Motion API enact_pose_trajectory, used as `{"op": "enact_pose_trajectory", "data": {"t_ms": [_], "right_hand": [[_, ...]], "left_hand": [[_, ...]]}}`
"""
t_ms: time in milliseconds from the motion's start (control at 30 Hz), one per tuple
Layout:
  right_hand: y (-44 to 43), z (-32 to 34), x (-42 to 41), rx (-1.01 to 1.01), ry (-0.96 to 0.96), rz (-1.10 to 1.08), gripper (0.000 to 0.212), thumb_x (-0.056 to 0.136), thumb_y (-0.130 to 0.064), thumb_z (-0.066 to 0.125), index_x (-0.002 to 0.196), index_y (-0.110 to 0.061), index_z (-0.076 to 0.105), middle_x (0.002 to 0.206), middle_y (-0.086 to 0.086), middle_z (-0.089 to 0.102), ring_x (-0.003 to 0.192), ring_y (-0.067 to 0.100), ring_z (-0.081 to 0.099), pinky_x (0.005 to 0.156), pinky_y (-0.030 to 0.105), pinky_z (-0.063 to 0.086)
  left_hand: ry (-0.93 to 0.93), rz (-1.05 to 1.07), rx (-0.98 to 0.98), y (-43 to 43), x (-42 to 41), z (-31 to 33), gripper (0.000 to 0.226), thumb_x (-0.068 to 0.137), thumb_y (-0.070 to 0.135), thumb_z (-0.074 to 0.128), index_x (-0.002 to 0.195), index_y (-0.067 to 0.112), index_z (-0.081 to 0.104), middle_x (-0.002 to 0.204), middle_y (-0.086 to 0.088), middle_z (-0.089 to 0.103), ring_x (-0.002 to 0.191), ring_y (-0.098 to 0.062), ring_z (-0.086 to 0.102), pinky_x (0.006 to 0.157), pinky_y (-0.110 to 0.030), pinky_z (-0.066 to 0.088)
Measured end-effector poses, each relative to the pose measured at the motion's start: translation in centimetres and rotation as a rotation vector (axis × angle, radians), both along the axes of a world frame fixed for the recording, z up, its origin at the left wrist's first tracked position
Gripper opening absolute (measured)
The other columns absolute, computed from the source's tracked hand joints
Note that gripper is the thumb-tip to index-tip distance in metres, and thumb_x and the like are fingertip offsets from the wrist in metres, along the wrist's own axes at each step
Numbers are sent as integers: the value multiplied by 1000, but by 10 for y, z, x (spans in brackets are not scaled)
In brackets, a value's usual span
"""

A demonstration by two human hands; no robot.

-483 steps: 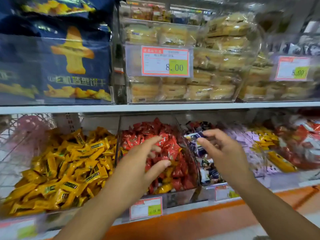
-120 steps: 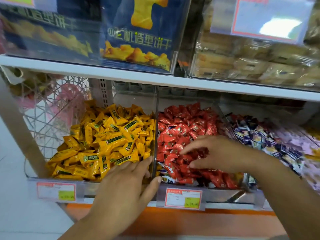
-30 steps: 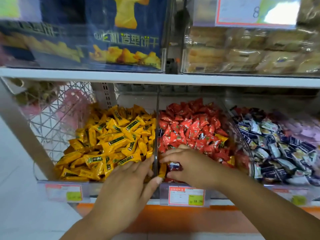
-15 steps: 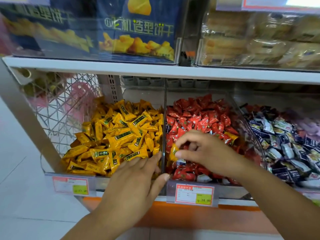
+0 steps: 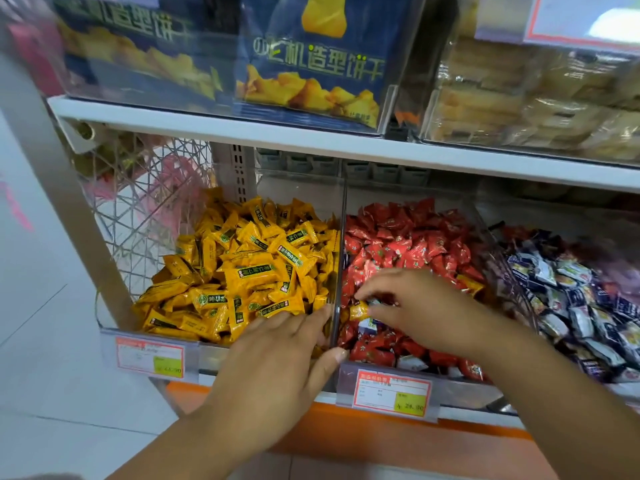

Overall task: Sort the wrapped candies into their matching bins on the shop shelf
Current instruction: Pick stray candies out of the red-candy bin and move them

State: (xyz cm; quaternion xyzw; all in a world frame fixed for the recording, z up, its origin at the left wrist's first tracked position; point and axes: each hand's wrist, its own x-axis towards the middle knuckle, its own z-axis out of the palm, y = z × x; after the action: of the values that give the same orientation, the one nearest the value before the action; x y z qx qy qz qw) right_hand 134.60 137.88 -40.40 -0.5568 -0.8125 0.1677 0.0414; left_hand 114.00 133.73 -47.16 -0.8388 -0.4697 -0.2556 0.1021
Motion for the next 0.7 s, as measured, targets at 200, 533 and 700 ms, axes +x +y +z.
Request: {"op": "enact_pose_trajectory", "data": {"t_ms": [200, 533, 700], "right_hand": [[10, -36, -8, 133, -165, 22, 70, 85, -43, 67, 144, -30, 34, 145, -16, 35, 129, 7, 24, 103, 29, 24], [7, -47, -10, 249, -45, 57, 38, 86, -32, 68, 122, -36, 58, 115, -9, 49, 112, 12, 36, 87, 26, 33], [9, -45, -13, 256, -121, 30, 42, 88, -37, 64, 129, -38, 56, 116, -7, 45, 111, 15, 34, 92, 30, 33]], "left_hand": [[0, 14, -3, 0, 2, 0, 66, 101, 53, 14, 117, 17, 67, 77, 17, 64, 70, -9, 62, 57, -25, 48], [12, 13, -10, -1, 1, -2, 64, 101, 53, 15, 119, 17, 65, 79, 17, 64, 72, -9, 61, 59, -25, 48], [7, 14, -28, -1, 1, -1, 63, 100, 53, 16, 120, 18, 64, 80, 17, 64, 73, -9, 62, 59, -26, 48]]}}
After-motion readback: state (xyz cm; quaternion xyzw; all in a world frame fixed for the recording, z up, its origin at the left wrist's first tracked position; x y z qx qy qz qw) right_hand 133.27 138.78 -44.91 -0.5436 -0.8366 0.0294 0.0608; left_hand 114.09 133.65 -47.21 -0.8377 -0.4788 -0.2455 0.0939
